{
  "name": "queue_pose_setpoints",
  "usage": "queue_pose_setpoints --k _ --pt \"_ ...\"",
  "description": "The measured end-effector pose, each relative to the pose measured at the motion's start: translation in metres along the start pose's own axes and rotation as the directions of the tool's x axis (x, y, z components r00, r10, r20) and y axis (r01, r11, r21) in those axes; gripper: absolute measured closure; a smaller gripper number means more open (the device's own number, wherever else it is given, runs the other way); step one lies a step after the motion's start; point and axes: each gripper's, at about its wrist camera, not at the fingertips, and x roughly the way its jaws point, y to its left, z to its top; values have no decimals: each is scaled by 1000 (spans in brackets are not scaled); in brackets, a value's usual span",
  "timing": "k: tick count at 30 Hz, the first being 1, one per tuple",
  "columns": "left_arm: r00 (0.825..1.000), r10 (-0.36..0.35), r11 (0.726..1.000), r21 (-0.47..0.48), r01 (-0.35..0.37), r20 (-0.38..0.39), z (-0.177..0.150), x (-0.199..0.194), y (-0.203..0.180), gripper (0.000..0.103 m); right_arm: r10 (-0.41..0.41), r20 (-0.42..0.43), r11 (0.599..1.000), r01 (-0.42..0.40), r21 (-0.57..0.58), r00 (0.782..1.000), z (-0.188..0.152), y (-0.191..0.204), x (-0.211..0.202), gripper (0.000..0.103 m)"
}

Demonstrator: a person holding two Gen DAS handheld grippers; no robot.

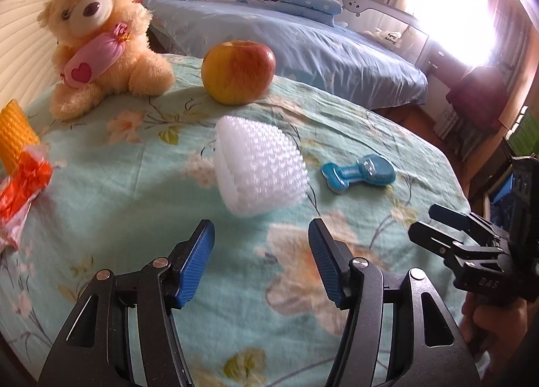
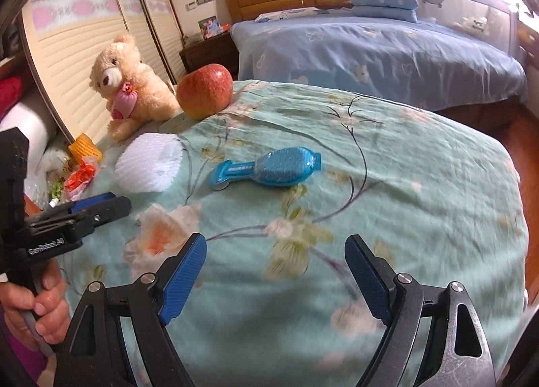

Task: Collect trash
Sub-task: 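Move both open tools back over the bed toward the remaining trash, then grasp the blue plastic brush with the right tool while the left tool grasps the white foam net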

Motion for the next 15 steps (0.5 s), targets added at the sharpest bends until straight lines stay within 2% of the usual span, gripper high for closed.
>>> queue_pose_setpoints --k 15 --pt "1000 3 1000 10 -3 -26 18 30 0 45 37 -76 987 -49 -154 996 41 -7 51 18"
